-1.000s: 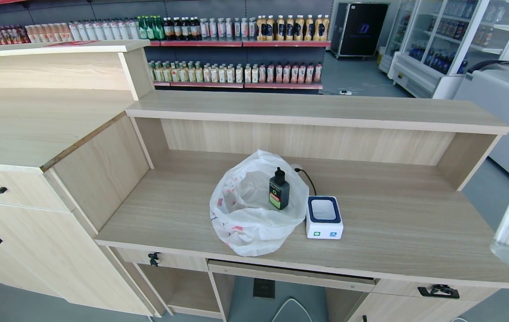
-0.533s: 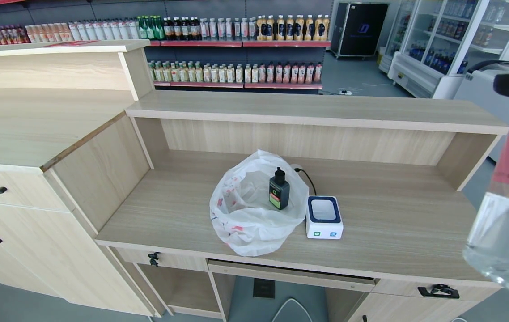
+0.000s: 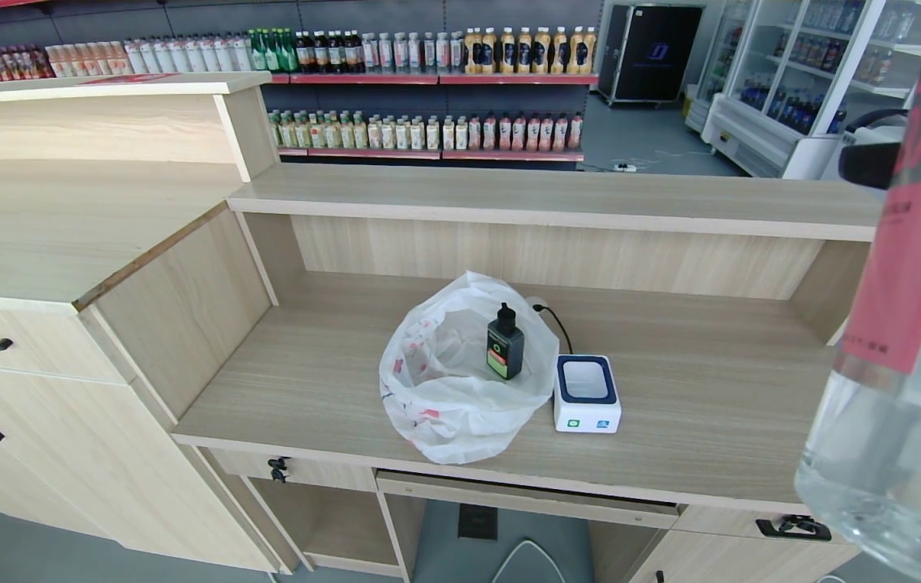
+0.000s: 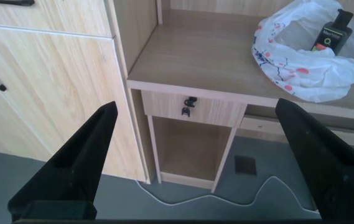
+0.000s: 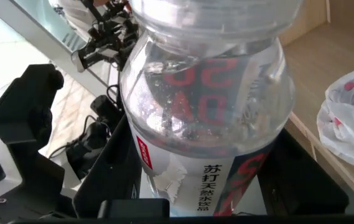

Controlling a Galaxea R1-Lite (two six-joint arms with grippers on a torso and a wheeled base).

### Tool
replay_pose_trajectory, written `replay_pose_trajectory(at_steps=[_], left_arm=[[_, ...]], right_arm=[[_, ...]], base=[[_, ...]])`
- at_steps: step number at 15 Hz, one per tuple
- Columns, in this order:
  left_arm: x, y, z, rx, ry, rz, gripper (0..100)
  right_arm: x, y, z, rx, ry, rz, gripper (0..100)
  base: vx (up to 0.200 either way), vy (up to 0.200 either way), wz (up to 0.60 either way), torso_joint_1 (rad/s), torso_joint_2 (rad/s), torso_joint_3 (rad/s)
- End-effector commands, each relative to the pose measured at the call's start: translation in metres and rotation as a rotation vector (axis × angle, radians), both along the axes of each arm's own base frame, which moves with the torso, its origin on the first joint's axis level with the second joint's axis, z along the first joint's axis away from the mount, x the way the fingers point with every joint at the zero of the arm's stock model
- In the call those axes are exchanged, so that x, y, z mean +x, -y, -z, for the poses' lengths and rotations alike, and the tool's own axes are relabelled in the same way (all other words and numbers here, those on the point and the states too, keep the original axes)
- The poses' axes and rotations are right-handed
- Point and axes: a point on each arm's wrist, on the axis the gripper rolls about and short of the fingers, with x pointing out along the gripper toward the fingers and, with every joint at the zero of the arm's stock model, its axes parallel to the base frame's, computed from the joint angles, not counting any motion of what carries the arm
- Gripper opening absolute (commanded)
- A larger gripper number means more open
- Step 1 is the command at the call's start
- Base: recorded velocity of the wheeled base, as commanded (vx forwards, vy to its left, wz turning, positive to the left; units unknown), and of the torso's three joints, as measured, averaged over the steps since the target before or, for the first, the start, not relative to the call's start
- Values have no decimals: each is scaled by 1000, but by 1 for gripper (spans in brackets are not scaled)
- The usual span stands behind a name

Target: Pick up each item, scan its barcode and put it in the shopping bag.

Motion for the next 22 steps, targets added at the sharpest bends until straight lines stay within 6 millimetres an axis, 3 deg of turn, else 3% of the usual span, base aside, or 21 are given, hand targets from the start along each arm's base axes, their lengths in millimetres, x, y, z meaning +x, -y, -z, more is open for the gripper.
replay_pose_trajectory(at_steps=[1,4,7,8,10,14,17,18,22], left_arm=[[0,0,0,0,0,-1,100],[0,0,0,0,0,-1,100],[0,0,0,-2,0,-1,100],[0,0,0,0,0,-1,100],[0,0,0,0,0,-1,100],[0,0,0,0,0,-1,100],[0,0,0,0,0,-1,100],[0,0,0,0,0,-1,100],[0,0,0,0,0,-1,100]], right_arm=[[0,-1,-1,-2,0,-7,0],[3,0,1,-19,34,20,0],[34,16,13,-165,202,321,0],[42,34,19,-233,256,465,0],[37,54,25,-243,280,582,0],[42,99,60,-309,219,867,0],[54,117,84,-445,257,933,0],[60,129,93,-577,319,954,0],[68,154,99,-776,433,996,0]], base=[[0,0,0,0,0,0],[0,0,0,0,0,0],[0,0,0,0,0,0],[0,0,0,0,0,0],[0,0,0,0,0,0],[0,0,0,0,0,0],[0,0,0,0,0,0],[0,0,0,0,0,0],[0,0,0,0,0,0]])
